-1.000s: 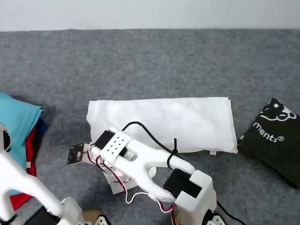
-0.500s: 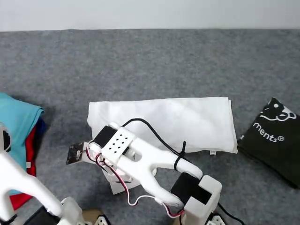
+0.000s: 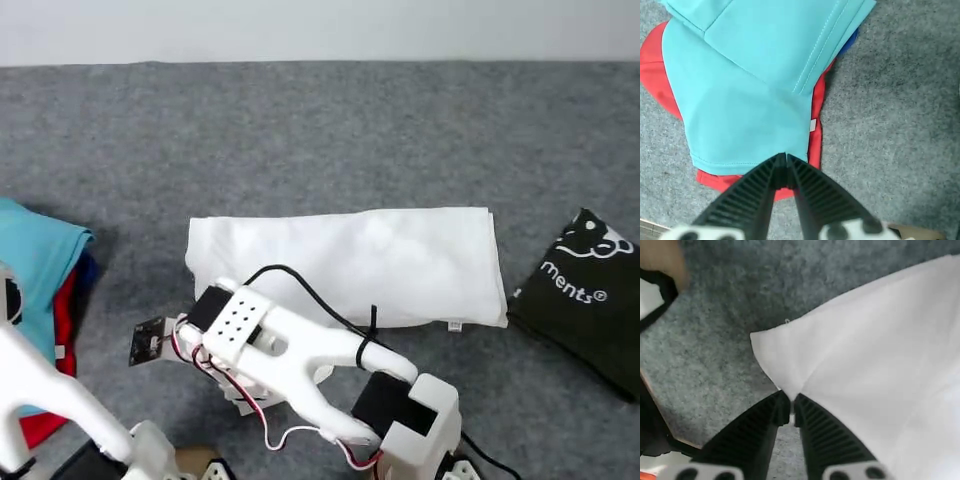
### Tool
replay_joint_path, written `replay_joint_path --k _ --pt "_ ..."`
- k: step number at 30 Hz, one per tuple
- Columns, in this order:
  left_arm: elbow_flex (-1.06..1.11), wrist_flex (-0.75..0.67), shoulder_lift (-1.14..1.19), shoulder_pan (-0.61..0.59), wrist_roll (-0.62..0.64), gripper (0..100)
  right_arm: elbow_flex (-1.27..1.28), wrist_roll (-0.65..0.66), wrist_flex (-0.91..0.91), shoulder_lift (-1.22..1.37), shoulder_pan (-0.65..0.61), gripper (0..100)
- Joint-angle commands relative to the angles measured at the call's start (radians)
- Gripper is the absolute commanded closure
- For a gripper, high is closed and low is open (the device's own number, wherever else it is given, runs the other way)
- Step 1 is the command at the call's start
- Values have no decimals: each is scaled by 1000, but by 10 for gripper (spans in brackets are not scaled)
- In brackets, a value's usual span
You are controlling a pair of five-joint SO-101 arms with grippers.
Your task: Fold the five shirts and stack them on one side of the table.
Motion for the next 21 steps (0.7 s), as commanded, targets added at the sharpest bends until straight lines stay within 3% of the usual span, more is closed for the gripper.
replay_joint_path --k 1,3,11,21 --pt "-2 20 -37 2 -6 994 -25 -15 33 -19 -7 850" --pt "-2 20 -37 2 -6 994 -31 -18 62 -36 -7 805" --pt "-2 20 -37 2 -6 994 -20 -12 140 -104 -7 804" --pt "-2 20 -37 -5 -9 994 239 -14 -81 -259 -7 802"
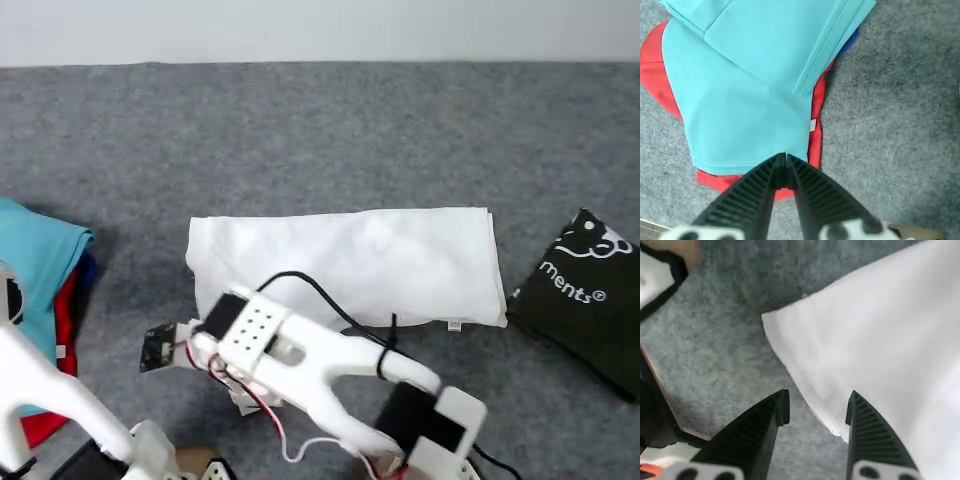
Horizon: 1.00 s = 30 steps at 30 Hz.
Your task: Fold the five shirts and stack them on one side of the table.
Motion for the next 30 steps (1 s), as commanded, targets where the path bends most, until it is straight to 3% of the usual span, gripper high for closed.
replay_joint_path --k 1,11,23,30 --pt "-2 20 -37 -5 -9 994 103 -6 -70 -134 -5 803" --pt "-2 20 -37 0 -5 994 342 -3 -326 -219 -4 802" --pt "4 20 -37 0 -5 994 310 132 -375 -90 93 806" --pt "54 18 -37 -3 -6 994 308 160 -378 -67 87 984"
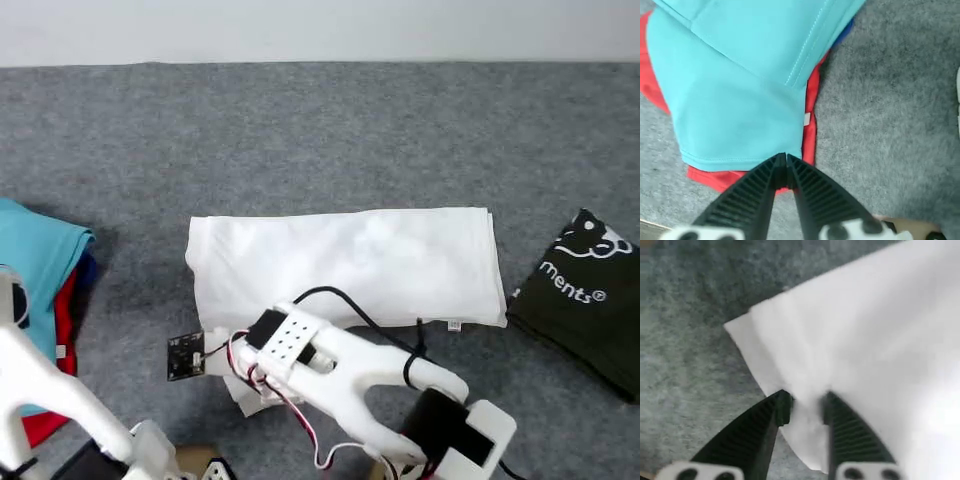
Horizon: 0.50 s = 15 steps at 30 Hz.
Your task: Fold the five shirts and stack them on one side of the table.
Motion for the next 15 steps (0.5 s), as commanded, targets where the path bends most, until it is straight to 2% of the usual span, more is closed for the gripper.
replay_joint_path --k 1,10,15 --pt "1 18 -34 -3 -6 994 -14 11 -4 18 10 990" --pt "-2 18 -34 2 -6 994 -49 11 12 -27 30 988" --pt "-2 18 -34 2 -6 994 -170 15 97 -90 67 988"
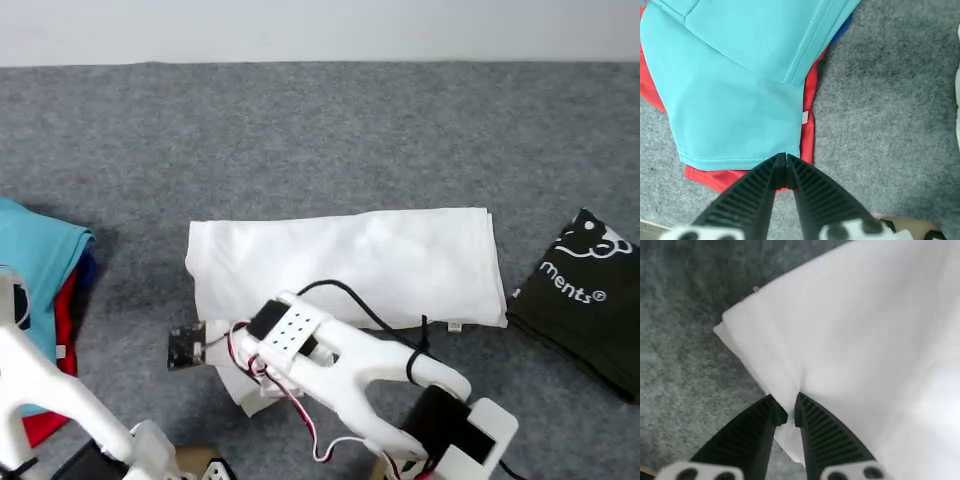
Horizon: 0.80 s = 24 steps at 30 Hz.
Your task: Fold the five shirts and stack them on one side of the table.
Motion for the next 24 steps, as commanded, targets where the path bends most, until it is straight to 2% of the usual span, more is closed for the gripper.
replay_joint_path --k 1,7,13,18,24 --pt "-5 18 -34 2 -6 994 -143 11 67 -61 50 988" --pt "-5 18 -34 3 -5 994 -322 11 85 -28 177 988" --pt "-5 18 -34 3 -5 994 -528 11 93 157 283 987" --pt "-5 18 -34 3 -5 994 -694 11 111 314 325 985" --pt "-5 18 -34 3 -6 994 -865 -28 245 424 351 849"
